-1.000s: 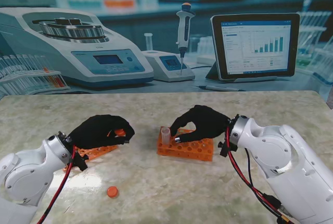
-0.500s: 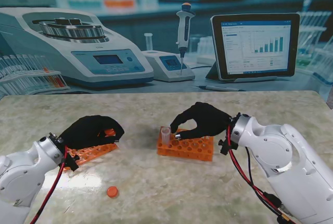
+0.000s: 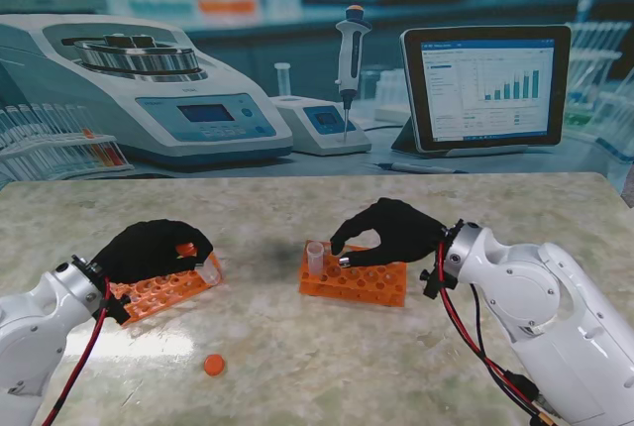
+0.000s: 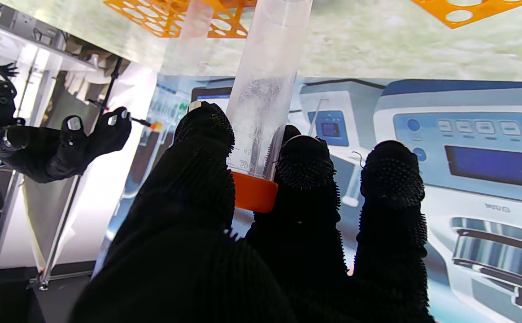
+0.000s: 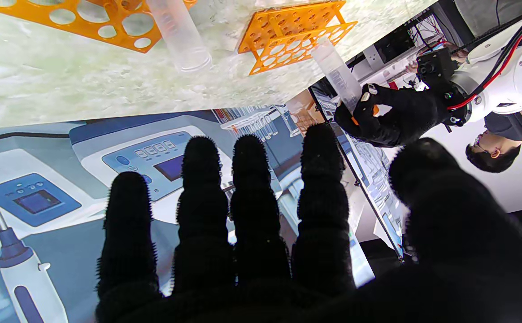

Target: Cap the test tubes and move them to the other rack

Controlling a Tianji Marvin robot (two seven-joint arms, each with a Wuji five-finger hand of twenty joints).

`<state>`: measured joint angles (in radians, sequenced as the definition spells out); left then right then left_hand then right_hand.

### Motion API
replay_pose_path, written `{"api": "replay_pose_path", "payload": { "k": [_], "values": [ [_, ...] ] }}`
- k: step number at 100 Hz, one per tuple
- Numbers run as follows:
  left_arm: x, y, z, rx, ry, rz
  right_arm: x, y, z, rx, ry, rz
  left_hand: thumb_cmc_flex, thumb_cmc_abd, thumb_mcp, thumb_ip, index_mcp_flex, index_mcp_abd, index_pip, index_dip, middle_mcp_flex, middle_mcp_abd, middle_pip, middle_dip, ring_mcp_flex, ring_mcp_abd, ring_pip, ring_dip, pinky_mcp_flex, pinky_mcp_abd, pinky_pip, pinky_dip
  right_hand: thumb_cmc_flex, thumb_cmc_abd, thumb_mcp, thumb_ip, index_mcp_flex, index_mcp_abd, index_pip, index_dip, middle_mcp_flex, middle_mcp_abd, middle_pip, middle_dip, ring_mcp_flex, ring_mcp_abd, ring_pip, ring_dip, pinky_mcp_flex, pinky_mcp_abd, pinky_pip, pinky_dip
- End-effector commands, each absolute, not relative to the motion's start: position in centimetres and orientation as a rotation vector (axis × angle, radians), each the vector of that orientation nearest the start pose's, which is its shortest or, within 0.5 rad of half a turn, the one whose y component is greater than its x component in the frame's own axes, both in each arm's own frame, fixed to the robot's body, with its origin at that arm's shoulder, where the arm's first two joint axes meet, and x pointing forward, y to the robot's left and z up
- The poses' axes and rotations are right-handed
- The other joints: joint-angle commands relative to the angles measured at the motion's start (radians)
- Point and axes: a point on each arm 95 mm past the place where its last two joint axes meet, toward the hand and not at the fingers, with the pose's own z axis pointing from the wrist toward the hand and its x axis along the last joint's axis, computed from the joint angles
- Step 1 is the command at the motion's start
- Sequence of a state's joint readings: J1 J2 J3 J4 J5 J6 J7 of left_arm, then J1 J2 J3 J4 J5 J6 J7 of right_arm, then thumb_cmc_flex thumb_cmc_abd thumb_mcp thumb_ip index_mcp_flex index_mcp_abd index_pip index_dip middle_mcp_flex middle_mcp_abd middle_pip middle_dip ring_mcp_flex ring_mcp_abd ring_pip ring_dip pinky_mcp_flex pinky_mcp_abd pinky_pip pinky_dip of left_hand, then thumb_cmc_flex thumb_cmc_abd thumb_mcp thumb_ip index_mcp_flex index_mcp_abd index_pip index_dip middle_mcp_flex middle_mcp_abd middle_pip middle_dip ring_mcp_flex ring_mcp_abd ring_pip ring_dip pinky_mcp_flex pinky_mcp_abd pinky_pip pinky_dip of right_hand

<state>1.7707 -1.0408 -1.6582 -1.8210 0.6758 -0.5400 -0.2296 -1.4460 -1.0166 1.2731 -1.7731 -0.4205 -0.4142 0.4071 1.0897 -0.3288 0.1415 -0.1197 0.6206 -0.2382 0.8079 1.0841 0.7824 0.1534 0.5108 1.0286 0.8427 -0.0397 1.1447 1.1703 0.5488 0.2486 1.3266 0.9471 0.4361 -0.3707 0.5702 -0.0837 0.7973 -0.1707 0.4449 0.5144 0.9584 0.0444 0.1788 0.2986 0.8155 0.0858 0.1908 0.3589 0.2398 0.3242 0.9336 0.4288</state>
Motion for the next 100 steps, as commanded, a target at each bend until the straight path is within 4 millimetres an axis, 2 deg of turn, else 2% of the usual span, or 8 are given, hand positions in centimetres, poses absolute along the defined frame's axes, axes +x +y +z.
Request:
{"api": "replay_pose_path", "payload": {
  "k": [1, 100],
  "values": [
    [35.9, 8.8, -24.6, -1.128, 1.587, -1.824, 40.0, 3.0, -22.2, 1.147, 1.824, 2.097, 0.201, 0.225, 0.405, 0.081, 0.183, 0.037, 0.454, 0.178, 0.096, -0.144, 0.222, 0.062, -0.045, -0.035, 0.030, 0.016, -0.006, 0.026, 0.001, 0.041, -0.034, 0.026, -0.012, 0.023, -0.014, -0.010, 0.004, -0.005, -0.021, -0.035, -0.011, 0.000, -0.024, -0.019, -0.005, -0.017, -0.018, 0.021, -0.006, -0.018],
    [35.9, 13.1, -27.1, -1.217, 1.517, -1.678, 39.4, 2.3, -23.0, 1.157, 1.835, 2.076, 0.201, 0.223, 0.408, 0.079, 0.185, 0.040, 0.454, 0.176, 0.095, -0.140, 0.219, 0.078, -0.049, -0.028, 0.031, 0.021, -0.017, 0.032, 0.004, 0.048, -0.037, 0.031, -0.022, 0.019, -0.014, -0.005, 0.001, -0.001, -0.022, -0.039, -0.012, 0.003, -0.035, -0.010, -0.007, -0.020, -0.026, 0.023, -0.011, -0.018]
  ]
}}
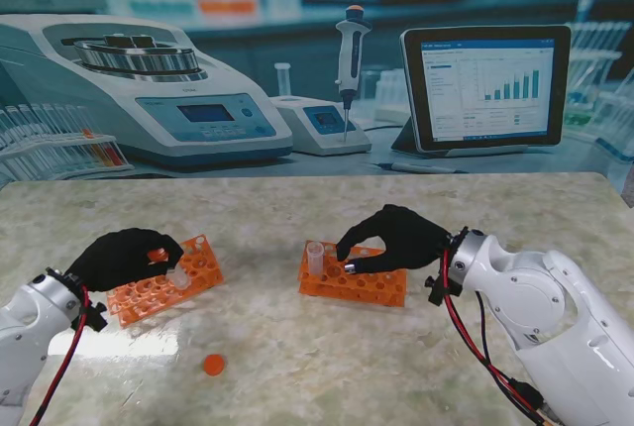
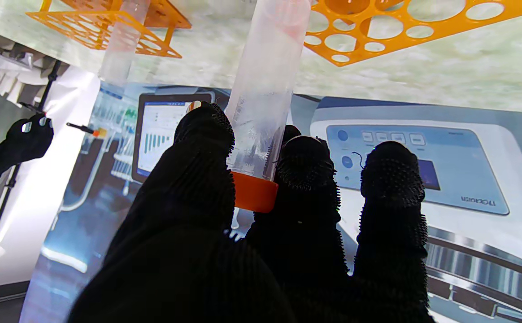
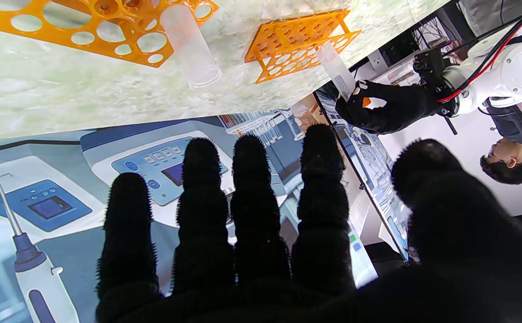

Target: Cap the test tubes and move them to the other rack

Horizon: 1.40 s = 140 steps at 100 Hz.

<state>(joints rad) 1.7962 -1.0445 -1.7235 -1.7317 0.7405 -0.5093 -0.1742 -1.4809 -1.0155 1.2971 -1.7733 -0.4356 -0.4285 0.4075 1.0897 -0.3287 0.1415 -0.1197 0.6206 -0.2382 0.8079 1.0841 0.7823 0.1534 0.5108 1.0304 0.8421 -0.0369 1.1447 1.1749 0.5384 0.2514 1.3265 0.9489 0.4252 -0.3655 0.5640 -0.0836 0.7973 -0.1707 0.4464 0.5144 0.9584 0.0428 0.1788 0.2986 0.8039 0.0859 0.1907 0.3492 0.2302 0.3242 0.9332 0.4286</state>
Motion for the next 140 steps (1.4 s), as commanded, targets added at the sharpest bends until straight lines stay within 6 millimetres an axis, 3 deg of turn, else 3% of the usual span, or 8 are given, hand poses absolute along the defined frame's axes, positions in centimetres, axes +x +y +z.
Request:
{"api": "replay_pose_path", "payload": {
  "k": [1, 80, 140],
  "values": [
    [35.9, 13.1, -27.1, -1.218, 1.516, -1.676, 39.4, 2.3, -23.0, 1.157, 1.835, 2.077, 0.201, 0.223, 0.408, 0.079, 0.185, 0.041, 0.454, 0.176, 0.094, -0.140, 0.219, 0.076, -0.048, -0.030, 0.031, 0.017, -0.007, 0.029, 0.004, 0.046, -0.027, 0.026, -0.016, 0.019, -0.014, -0.005, -0.001, -0.001, -0.022, -0.037, -0.012, 0.003, -0.024, -0.010, -0.008, -0.011, -0.016, 0.023, -0.011, -0.018],
    [35.4, 16.2, -27.5, -1.229, 1.451, -1.602, 39.5, 2.5, -23.7, 1.170, 1.847, 2.075, 0.201, 0.221, 0.410, 0.078, 0.186, 0.041, 0.454, 0.175, 0.094, -0.137, 0.218, 0.083, -0.050, -0.027, 0.032, 0.019, -0.011, 0.030, 0.006, 0.050, -0.026, 0.027, -0.017, 0.020, -0.010, -0.006, 0.001, 0.002, -0.020, -0.038, -0.011, 0.004, -0.025, -0.010, -0.008, -0.012, -0.018, 0.023, -0.012, -0.017],
    [36.5, 17.9, -28.6, -1.257, 1.402, -1.568, 39.6, 2.5, -23.9, 1.176, 1.847, 2.072, 0.201, 0.221, 0.411, 0.076, 0.187, 0.043, 0.453, 0.173, 0.092, -0.136, 0.218, 0.087, -0.052, -0.024, 0.034, 0.020, -0.014, 0.032, 0.009, 0.053, -0.025, 0.027, -0.016, 0.020, -0.008, -0.006, 0.003, 0.004, -0.019, -0.038, -0.011, 0.004, -0.024, -0.011, -0.008, -0.012, -0.018, 0.024, -0.013, -0.016]
  ]
}}
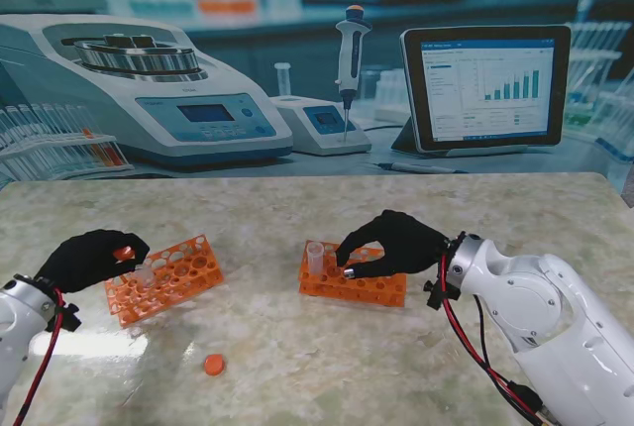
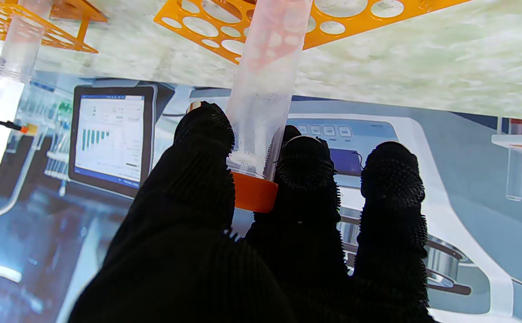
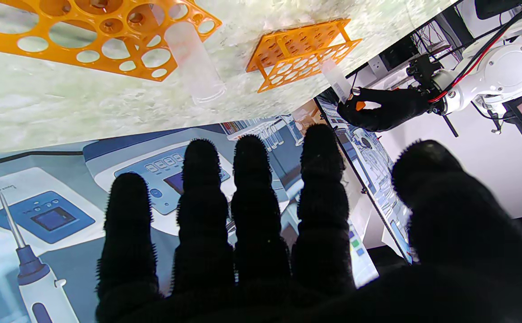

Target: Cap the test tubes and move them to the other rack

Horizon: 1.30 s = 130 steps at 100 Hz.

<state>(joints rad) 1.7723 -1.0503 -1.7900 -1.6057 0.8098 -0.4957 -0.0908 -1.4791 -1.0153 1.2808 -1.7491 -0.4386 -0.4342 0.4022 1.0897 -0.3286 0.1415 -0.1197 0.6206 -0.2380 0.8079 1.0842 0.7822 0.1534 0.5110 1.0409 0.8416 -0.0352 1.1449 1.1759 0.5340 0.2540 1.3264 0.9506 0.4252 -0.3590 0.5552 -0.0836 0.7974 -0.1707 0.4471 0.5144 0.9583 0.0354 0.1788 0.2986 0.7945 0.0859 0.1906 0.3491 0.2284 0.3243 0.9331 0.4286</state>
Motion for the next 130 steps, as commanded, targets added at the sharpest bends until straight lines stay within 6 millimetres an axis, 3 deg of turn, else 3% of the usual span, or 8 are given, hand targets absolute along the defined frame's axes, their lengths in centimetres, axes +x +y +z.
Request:
{"api": "replay_pose_path", "payload": {
  "k": [1, 130],
  "values": [
    [36.6, 17.9, -28.6, -1.257, 1.400, -1.569, 39.6, 2.5, -23.9, 1.176, 1.847, 2.072, 0.201, 0.221, 0.411, 0.076, 0.187, 0.042, 0.453, 0.173, 0.093, -0.137, 0.217, 0.076, -0.051, -0.026, 0.034, 0.019, -0.010, 0.030, 0.009, 0.051, -0.025, 0.020, -0.008, 0.020, -0.007, -0.007, 0.002, 0.004, -0.019, -0.031, -0.011, 0.004, -0.015, -0.010, -0.008, -0.012, -0.016, 0.024, -0.013, -0.016],
    [40.1, 17.0, -30.2, -1.267, 1.364, -1.598, 39.6, 2.2, -24.5, 1.204, 1.833, 2.075, 0.201, 0.220, 0.414, 0.073, 0.191, 0.042, 0.453, 0.170, 0.090, -0.136, 0.217, 0.082, -0.055, -0.023, 0.034, 0.020, -0.016, 0.031, 0.011, 0.052, -0.023, 0.031, -0.015, 0.021, -0.001, -0.007, 0.007, 0.008, -0.014, -0.031, -0.008, 0.007, -0.015, -0.012, -0.007, -0.012, -0.019, 0.023, -0.014, -0.014]
  ]
}}
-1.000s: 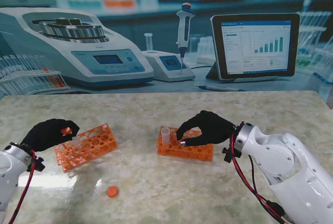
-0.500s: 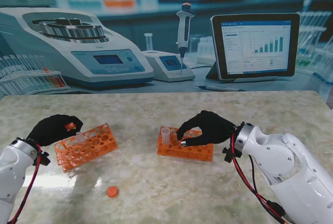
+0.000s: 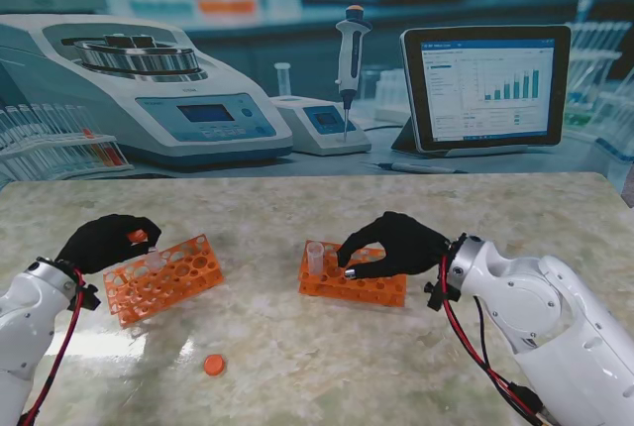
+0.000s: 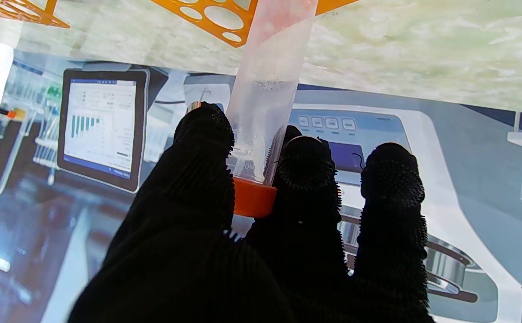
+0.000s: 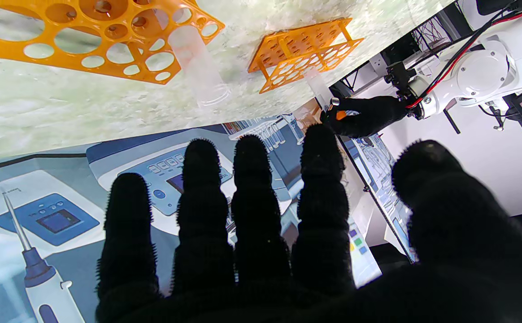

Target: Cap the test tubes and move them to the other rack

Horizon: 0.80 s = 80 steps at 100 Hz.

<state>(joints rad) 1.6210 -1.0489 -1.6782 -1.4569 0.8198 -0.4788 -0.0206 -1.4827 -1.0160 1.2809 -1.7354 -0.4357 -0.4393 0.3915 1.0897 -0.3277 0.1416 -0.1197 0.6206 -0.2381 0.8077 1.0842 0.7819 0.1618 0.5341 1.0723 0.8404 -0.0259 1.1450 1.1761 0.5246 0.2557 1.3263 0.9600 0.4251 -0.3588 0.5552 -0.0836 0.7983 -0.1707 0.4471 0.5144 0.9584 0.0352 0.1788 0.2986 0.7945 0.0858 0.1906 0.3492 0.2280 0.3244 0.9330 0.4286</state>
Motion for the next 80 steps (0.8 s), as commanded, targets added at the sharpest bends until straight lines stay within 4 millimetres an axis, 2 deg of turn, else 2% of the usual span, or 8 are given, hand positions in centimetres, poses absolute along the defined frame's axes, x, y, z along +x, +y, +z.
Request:
{"api": "replay_pose_path", "payload": {
  "k": [1, 80],
  "values": [
    [40.2, 17.0, -30.2, -1.266, 1.363, -1.598, 39.6, 2.2, -24.5, 1.205, 1.833, 2.075, 0.201, 0.218, 0.413, 0.073, 0.191, 0.043, 0.453, 0.170, 0.090, -0.145, 0.194, 0.050, -0.053, -0.033, 0.034, 0.020, -0.006, 0.029, 0.011, 0.042, -0.023, 0.031, -0.015, 0.021, -0.002, -0.007, 0.007, 0.008, -0.014, -0.030, -0.008, 0.007, -0.015, -0.012, -0.008, -0.012, -0.018, 0.023, -0.014, -0.014],
    [41.2, 16.3, -30.8, -1.277, 1.355, -1.599, 39.8, 2.0, -24.7, 1.212, 1.831, 2.076, 0.201, 0.221, 0.412, 0.072, 0.190, 0.042, 0.452, 0.168, 0.086, -0.146, 0.192, 0.048, -0.056, -0.035, 0.029, 0.017, -0.008, 0.027, 0.006, 0.037, -0.023, 0.037, -0.021, 0.023, 0.000, -0.007, 0.007, 0.010, -0.013, -0.032, -0.007, 0.010, -0.016, -0.012, -0.008, -0.012, -0.020, 0.022, -0.014, -0.013]
  ]
}}
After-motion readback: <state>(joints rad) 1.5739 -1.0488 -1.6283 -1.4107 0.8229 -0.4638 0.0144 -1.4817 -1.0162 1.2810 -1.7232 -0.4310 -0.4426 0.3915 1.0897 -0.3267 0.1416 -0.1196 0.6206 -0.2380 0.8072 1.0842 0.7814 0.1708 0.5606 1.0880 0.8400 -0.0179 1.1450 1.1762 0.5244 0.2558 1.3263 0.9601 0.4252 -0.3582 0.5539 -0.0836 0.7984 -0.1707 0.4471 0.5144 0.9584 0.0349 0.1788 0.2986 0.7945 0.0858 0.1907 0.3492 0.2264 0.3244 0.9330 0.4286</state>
